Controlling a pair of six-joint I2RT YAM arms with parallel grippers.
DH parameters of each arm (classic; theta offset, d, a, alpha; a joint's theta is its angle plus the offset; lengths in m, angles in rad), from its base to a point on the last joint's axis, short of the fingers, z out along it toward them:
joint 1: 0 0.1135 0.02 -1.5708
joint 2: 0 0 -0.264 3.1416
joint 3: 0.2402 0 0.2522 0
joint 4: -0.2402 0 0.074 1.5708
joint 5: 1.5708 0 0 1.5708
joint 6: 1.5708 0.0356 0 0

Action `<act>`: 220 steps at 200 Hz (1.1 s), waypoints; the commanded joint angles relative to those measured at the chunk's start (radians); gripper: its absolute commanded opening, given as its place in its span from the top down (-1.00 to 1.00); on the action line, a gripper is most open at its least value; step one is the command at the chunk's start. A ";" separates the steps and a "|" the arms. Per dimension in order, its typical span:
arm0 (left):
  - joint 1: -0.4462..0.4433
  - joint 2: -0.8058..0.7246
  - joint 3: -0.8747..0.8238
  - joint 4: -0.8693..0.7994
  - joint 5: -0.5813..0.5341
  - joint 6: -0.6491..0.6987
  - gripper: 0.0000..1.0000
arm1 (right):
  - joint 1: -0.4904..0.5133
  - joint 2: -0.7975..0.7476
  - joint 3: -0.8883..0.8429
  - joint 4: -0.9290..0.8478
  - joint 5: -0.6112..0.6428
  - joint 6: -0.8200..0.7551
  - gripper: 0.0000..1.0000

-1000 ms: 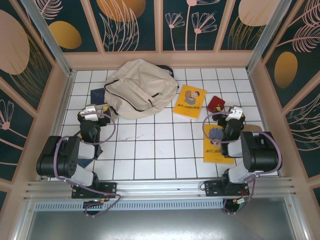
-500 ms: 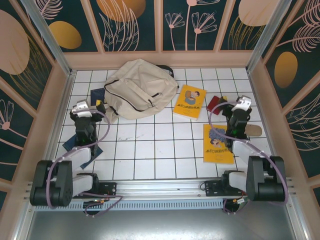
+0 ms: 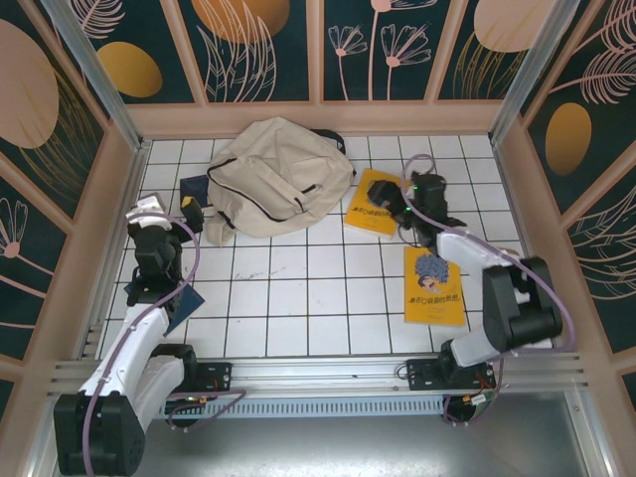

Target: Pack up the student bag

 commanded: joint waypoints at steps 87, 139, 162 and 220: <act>0.006 -0.002 0.044 -0.121 0.043 -0.226 -0.97 | 0.272 0.475 0.403 -0.057 -0.155 0.475 -0.02; 0.006 0.018 0.037 -0.101 0.051 -0.225 -0.98 | 0.308 0.560 0.439 -0.094 -0.151 0.539 0.15; 0.006 0.024 0.037 -0.101 0.047 -0.225 -0.97 | 0.313 0.572 0.457 -0.107 -0.139 0.532 0.21; 0.006 0.027 0.045 -0.108 0.043 -0.224 -0.98 | 0.311 0.632 0.531 -0.113 -0.122 0.525 0.57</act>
